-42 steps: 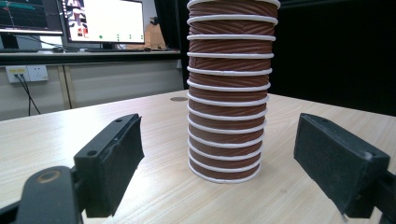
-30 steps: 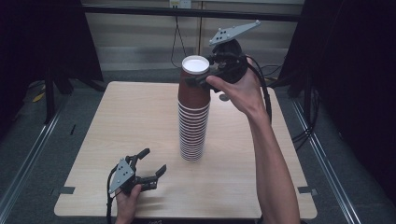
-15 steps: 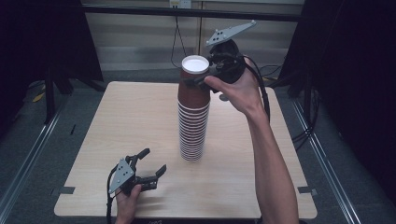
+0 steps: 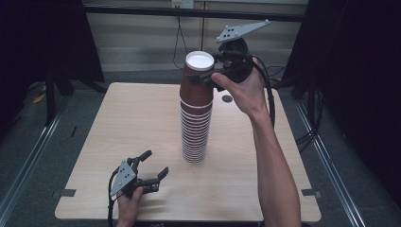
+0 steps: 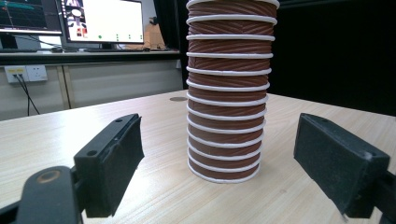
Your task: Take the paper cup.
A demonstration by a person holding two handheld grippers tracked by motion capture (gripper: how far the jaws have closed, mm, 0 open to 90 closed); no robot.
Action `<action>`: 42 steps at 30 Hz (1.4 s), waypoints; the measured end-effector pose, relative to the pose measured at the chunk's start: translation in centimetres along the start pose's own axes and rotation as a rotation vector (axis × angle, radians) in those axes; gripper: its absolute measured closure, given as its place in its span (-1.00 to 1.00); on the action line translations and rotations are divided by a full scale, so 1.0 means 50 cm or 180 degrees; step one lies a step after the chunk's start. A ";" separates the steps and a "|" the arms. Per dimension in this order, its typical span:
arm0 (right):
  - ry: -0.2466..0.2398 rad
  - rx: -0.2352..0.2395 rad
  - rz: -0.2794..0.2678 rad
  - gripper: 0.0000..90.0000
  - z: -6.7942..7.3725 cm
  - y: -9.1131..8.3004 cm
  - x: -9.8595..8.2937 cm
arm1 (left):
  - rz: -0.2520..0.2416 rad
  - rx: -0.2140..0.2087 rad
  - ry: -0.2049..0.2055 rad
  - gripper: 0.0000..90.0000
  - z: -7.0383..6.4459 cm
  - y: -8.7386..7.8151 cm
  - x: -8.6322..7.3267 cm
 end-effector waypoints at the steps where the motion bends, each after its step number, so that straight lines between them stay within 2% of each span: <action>1: 0.0011 -0.0003 -0.0033 -0.48 -0.001 -0.001 0.000 | -0.0002 -0.0004 -0.0001 -0.66 0.000 0.000 0.000; 42: 0.0130 -0.0095 -0.0999 -0.47 -0.004 -0.057 0.022 | 0.0000 -0.0002 0.0001 -0.66 0.000 0.000 0.000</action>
Point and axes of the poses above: each handheld gripper's, and its own axes: y roughly forward along the jaws, x roughly out of its top, z roughly to its left, the point moved 4 cm from there along y, roughly forward along the jaws, and after that the axes turned 10 degrees about -z, right-handed, at the moved point
